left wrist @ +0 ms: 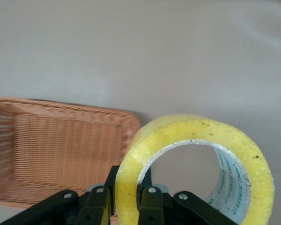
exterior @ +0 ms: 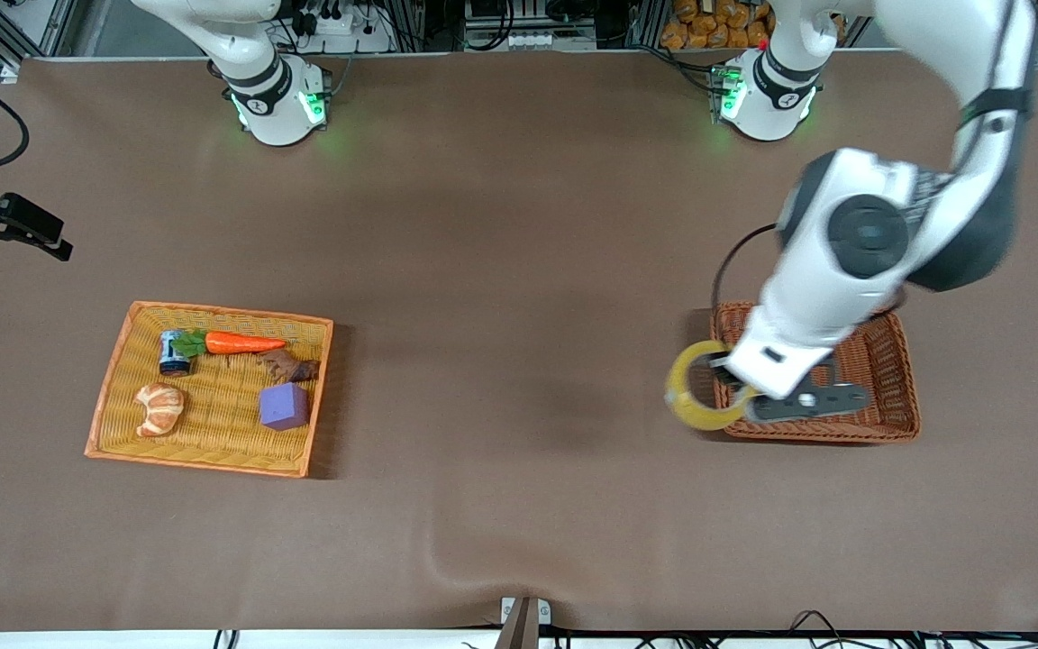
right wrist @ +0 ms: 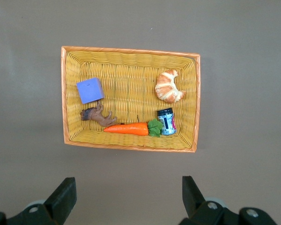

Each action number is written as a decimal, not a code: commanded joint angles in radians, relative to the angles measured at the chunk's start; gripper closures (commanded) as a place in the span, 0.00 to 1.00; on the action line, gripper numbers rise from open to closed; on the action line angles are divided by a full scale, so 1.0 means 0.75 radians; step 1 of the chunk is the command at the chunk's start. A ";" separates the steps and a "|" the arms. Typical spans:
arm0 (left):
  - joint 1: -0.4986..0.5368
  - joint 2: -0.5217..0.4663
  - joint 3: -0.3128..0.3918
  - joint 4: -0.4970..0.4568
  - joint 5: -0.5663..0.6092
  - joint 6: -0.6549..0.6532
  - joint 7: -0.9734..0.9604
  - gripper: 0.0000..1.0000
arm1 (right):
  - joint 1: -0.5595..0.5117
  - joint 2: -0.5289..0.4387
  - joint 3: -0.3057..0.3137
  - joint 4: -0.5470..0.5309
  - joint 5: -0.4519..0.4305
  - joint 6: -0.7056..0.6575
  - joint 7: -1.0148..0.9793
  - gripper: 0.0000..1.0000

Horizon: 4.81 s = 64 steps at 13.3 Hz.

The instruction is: Transfer tape with both arms

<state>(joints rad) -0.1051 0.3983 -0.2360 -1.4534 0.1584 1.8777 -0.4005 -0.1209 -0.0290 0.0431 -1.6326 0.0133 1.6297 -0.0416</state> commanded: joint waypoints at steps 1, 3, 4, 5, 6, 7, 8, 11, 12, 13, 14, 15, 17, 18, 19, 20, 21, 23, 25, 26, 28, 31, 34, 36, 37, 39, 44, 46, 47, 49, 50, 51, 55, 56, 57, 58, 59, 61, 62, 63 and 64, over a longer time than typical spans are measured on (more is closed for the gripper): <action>0.162 -0.079 -0.015 -0.140 -0.050 -0.031 0.204 1.00 | -0.029 0.020 0.022 0.037 -0.016 -0.029 0.017 0.00; 0.256 -0.059 -0.017 -0.193 -0.058 -0.023 0.239 1.00 | -0.017 0.049 0.022 0.035 -0.016 -0.062 0.017 0.00; 0.283 -0.048 -0.015 -0.234 -0.060 -0.006 0.241 1.00 | -0.017 0.055 0.022 0.045 -0.018 -0.058 0.019 0.00; 0.310 -0.048 -0.015 -0.283 -0.060 0.024 0.239 1.00 | -0.019 0.057 0.022 0.064 -0.020 -0.054 0.019 0.00; 0.332 -0.048 -0.015 -0.332 -0.060 0.065 0.241 1.00 | -0.023 0.057 0.022 0.070 -0.018 -0.058 0.019 0.00; 0.355 -0.048 -0.013 -0.379 -0.058 0.110 0.246 1.00 | -0.023 0.057 0.022 0.070 -0.016 -0.060 0.019 0.00; 0.387 -0.046 -0.013 -0.412 -0.052 0.149 0.266 1.00 | -0.021 0.057 0.024 0.070 -0.016 -0.064 0.021 0.00; 0.437 -0.024 -0.013 -0.506 -0.039 0.263 0.297 1.00 | -0.009 0.055 0.016 0.074 -0.018 -0.064 0.019 0.00; 0.459 -0.018 -0.011 -0.537 -0.037 0.308 0.313 1.00 | 0.004 0.055 0.016 0.074 -0.018 -0.064 0.021 0.00; 0.484 -0.006 -0.011 -0.567 -0.037 0.363 0.341 1.00 | 0.014 0.057 0.010 0.074 -0.018 -0.060 0.021 0.00; 0.502 -0.001 -0.011 -0.596 -0.037 0.413 0.372 1.00 | 0.034 0.057 -0.002 0.074 -0.020 -0.058 0.021 0.00; 0.518 0.017 -0.011 -0.617 -0.035 0.456 0.383 1.00 | 0.067 0.057 -0.037 0.074 -0.020 -0.058 0.021 0.00; 0.521 0.033 -0.004 -0.649 -0.021 0.529 0.391 1.00 | 0.086 0.057 -0.066 0.074 -0.016 -0.056 0.021 0.00; 0.533 0.044 -0.004 -0.672 0.032 0.574 0.391 1.00 | 0.069 0.057 -0.064 0.074 -0.010 -0.056 0.021 0.00; 0.555 0.060 -0.004 -0.688 0.065 0.625 0.391 1.00 | 0.065 0.057 -0.066 0.078 -0.008 -0.058 0.021 0.00; 0.559 0.068 -0.004 -0.692 0.067 0.644 0.391 1.00 | 0.065 0.057 -0.066 0.078 -0.008 -0.060 0.021 0.00; 0.559 0.074 -0.004 -0.692 0.067 0.644 0.389 0.94 | 0.061 0.057 -0.066 0.078 -0.008 -0.066 0.019 0.00; 0.557 0.072 -0.008 -0.692 0.067 0.642 0.360 0.17 | 0.063 0.057 -0.066 0.080 -0.018 -0.066 0.017 0.00; 0.549 0.015 -0.025 -0.690 0.059 0.599 0.346 0.00 | 0.063 0.057 -0.064 0.084 -0.020 -0.064 0.017 0.00; 0.547 -0.036 -0.069 -0.668 0.049 0.538 0.326 0.00 | 0.067 0.057 -0.066 0.084 -0.018 -0.064 0.017 0.00; 0.543 -0.112 -0.196 -0.558 0.046 0.349 0.214 0.00 | 0.063 0.057 -0.066 0.084 -0.018 -0.066 0.017 0.00; 0.543 -0.132 -0.337 -0.266 0.063 -0.015 0.072 0.00 | 0.065 0.057 -0.066 0.084 -0.018 -0.066 0.019 0.00; 0.551 -0.279 -0.348 -0.173 0.065 -0.168 0.110 0.00 | 0.065 0.057 -0.066 0.082 -0.016 -0.070 0.021 0.00; 0.557 -0.379 -0.346 -0.173 0.053 -0.204 0.194 0.00 | 0.065 0.057 -0.066 0.082 -0.016 -0.070 0.021 0.00; 0.557 -0.414 -0.346 -0.165 0.053 -0.227 0.211 0.00 | 0.067 0.057 -0.066 0.082 -0.016 -0.070 0.021 0.00; 0.559 -0.451 -0.342 -0.144 0.044 -0.294 0.250 0.00 | 0.067 0.055 -0.066 0.082 -0.016 -0.070 0.021 0.00; 0.265 -0.500 0.014 -0.109 -0.039 -0.370 0.354 0.00 | 0.067 0.055 -0.066 0.082 -0.016 -0.070 0.021 0.00; 0.202 -0.513 0.157 -0.116 -0.139 -0.395 0.497 0.00 | 0.067 0.055 -0.066 0.082 -0.016 -0.070 0.023 0.00; 0.181 -0.517 0.196 -0.126 -0.148 -0.395 0.536 0.00 | 0.067 0.055 -0.066 0.082 -0.016 -0.070 0.023 0.00; 0.122 -0.582 0.253 -0.205 -0.144 -0.375 0.544 0.00 | 0.067 0.055 -0.066 0.082 -0.016 -0.070 0.023 0.00; 0.120 -0.600 0.251 -0.222 -0.142 -0.370 0.544 0.00 | 0.067 0.055 -0.064 0.082 -0.016 -0.070 0.023 0.00; 0.122 -0.611 0.251 -0.240 -0.142 -0.370 0.544 0.00 | 0.067 0.055 -0.066 0.082 -0.016 -0.070 0.023 0.00; 0.122 -0.609 0.253 -0.234 -0.140 -0.374 0.536 0.00 | 0.067 0.057 -0.066 0.082 -0.016 -0.070 0.023 0.00; 0.124 -0.609 0.259 -0.224 -0.140 -0.374 0.548 0.00 | 0.069 0.057 -0.066 0.082 -0.016 -0.070 0.023 0.00; 0.124 -0.597 0.259 -0.177 -0.138 -0.380 0.540 0.00 | 0.069 0.057 -0.064 0.082 -0.016 -0.070 0.023 0.00; 0.120 -0.582 0.261 -0.151 -0.132 -0.407 0.540 0.00 | 0.069 0.057 -0.066 0.082 -0.016 -0.070 0.023 0.00; 0.114 -0.578 0.261 -0.144 -0.133 -0.421 0.542 0.00 | 0.069 0.057 -0.066 0.082 -0.016 -0.070 0.023 0.00; 0.093 -0.578 0.276 -0.144 -0.148 -0.423 0.540 0.00 | 0.069 0.057 -0.064 0.082 -0.016 -0.070 0.023 0.00; 0.093 -0.578 0.276 -0.144 -0.152 -0.428 0.540 0.00 | 0.071 0.057 -0.064 0.082 -0.016 -0.070 0.023 0.00; 0.093 -0.580 0.276 -0.142 -0.156 -0.438 0.540 0.00 | 0.071 0.057 -0.064 0.082 -0.016 -0.070 0.023 0.00; 0.093 -0.582 0.278 -0.130 -0.176 -0.452 0.530 0.00 | 0.071 0.057 -0.064 0.082 -0.014 -0.070 0.023 0.00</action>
<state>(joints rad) -0.0223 -0.0348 -0.0457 -1.5762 0.0595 1.5739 -0.0046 -0.0771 0.0051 -0.0022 -1.5917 0.0130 1.5928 -0.0411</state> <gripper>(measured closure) 0.000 0.000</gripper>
